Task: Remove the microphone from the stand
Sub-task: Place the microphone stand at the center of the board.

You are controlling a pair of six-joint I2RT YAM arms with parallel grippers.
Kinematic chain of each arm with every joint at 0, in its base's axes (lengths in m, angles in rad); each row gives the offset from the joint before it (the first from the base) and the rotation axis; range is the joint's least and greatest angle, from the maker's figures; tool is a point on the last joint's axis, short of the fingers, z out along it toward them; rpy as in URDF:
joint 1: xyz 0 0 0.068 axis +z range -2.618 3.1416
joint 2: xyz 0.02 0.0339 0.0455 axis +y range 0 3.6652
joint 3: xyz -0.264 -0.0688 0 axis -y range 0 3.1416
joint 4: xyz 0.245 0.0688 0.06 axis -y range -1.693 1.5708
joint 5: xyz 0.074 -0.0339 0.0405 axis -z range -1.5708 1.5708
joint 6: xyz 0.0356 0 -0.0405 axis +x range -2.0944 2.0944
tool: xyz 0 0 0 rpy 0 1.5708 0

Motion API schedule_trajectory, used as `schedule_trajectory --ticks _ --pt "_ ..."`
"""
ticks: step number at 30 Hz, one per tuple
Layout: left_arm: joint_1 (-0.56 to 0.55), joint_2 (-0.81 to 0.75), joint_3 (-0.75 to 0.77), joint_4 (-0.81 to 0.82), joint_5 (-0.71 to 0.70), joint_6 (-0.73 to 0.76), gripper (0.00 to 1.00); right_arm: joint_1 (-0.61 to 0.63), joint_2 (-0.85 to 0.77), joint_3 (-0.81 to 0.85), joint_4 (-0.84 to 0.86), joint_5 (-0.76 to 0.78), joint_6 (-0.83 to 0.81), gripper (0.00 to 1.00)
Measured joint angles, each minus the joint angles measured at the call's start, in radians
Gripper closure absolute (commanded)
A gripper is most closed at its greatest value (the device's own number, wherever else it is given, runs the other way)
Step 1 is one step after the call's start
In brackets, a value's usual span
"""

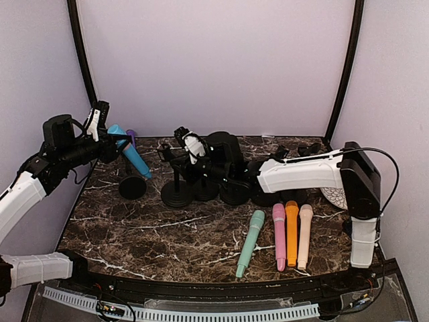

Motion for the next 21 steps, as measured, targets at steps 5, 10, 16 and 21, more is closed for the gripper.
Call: schedule_trajectory --ticks 5,10,16,21 --pt "0.0 0.002 0.0 0.0 -0.011 -0.007 1.0 -0.021 0.121 0.1 0.006 -0.006 -0.011 1.0" --pt "0.0 0.002 -0.004 0.0 -0.054 -0.016 1.0 -0.034 0.21 0.179 -0.012 -0.008 -0.027 1.0" --pt "0.0 0.002 -0.006 -0.01 -0.108 -0.022 1.0 -0.037 0.253 0.255 -0.036 -0.01 -0.037 1.0" --pt "0.0 0.003 -0.006 -0.016 -0.122 -0.023 1.0 -0.039 0.309 0.339 -0.042 -0.01 -0.05 1.0"
